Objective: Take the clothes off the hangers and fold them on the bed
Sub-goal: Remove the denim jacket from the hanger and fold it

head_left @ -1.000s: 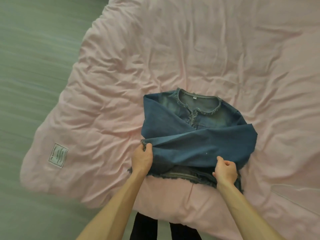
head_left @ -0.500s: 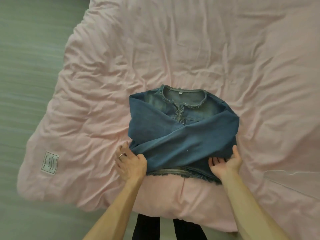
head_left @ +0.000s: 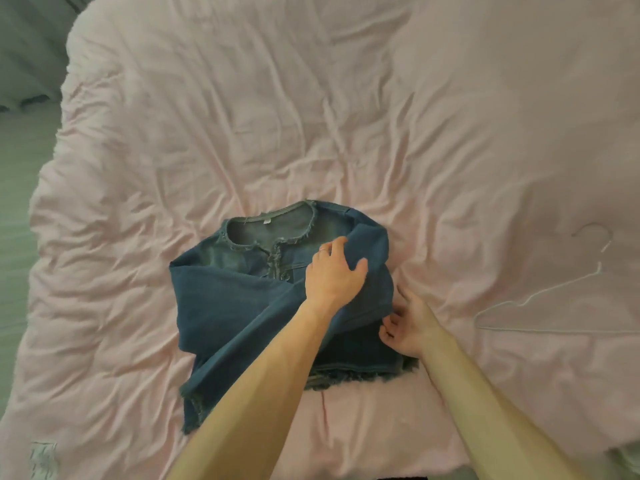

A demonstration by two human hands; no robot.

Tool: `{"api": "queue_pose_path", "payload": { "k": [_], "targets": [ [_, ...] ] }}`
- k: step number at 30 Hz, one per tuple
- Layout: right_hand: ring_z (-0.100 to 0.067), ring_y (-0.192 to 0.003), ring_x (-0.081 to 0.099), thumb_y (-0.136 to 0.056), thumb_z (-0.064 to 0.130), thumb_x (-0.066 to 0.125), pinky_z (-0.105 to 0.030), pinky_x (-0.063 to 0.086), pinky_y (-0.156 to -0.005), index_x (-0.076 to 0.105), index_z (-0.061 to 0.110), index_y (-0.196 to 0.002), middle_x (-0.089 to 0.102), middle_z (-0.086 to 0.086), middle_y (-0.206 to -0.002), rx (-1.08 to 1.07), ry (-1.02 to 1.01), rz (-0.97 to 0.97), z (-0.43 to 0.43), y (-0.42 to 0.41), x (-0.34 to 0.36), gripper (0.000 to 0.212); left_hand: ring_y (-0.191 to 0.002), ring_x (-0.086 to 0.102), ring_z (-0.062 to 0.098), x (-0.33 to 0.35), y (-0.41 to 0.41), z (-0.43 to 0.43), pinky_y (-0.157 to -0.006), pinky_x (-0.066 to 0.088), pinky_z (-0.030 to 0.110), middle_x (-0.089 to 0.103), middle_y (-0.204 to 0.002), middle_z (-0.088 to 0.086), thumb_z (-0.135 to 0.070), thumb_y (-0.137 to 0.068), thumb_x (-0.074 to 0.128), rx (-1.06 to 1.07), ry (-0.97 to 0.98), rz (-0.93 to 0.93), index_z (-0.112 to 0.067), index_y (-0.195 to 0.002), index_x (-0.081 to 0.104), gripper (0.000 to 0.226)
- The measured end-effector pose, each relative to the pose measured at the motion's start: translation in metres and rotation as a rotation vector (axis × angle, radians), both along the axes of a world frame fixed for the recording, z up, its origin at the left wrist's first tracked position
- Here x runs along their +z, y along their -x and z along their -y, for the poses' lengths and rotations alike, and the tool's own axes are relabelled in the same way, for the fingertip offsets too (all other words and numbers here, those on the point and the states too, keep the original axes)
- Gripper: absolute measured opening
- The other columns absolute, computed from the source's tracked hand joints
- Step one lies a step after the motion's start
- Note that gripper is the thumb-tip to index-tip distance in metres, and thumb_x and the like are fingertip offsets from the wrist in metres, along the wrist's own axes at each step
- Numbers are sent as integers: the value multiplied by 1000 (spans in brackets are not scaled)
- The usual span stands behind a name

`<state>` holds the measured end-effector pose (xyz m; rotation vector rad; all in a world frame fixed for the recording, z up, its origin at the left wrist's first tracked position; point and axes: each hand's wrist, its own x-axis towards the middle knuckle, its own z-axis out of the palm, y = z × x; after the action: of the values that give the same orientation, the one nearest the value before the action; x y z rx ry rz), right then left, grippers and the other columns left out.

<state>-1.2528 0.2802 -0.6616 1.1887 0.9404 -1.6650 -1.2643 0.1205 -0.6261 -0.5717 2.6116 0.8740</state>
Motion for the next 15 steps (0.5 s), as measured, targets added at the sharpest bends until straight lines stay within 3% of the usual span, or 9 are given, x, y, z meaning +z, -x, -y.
{"api": "queue_pose_path", "payload": {
  "k": [5, 8, 10, 13, 15],
  "targets": [
    [-9, -46, 38, -93, 46, 64, -24, 33, -55, 57, 20, -76, 46, 6, -51, -73, 75, 36, 1, 5, -7, 32, -126, 50, 32, -13, 68, -3, -103, 42, 49, 52, -140, 9, -64, -93, 45, -8, 39, 178, -14, -143, 42, 71],
    [-14, -69, 58, -94, 29, 68, -26, 48, -64, 67, 10, -98, 66, -1, -76, -193, 54, -20, 4, 4, -11, 20, -114, 58, 31, -25, 91, 6, -95, 47, 41, 61, -129, 7, -65, -92, 48, -138, 32, 329, -12, -130, 54, 66],
    [-21, -88, 66, -94, 14, 66, -31, 58, -73, 67, 6, -115, 72, -7, -97, -296, -5, -43, 4, 0, -17, 22, -91, 59, 25, -30, 92, 14, -73, 44, 34, 65, -103, 6, -52, -94, 56, -188, 11, 255, -17, -94, 57, 35],
    [-20, -91, 69, -98, 9, 58, -30, 59, -64, 69, 10, -113, 75, -6, -99, -410, -77, -74, 6, -15, -23, 18, -70, 54, 18, -21, 71, 33, -58, 37, 33, 57, -70, -2, -45, -93, 62, -100, -23, 156, -19, -69, 48, 38],
    [-24, -98, 69, -99, 8, 58, -33, 59, -72, 68, 6, -116, 75, -10, -106, -426, -135, -94, 11, -22, -23, 20, -66, 54, 16, -20, 54, 50, -57, 38, 32, 55, -65, -4, -47, -91, 65, -55, -36, 155, -21, -65, 49, 40]
  ]
}}
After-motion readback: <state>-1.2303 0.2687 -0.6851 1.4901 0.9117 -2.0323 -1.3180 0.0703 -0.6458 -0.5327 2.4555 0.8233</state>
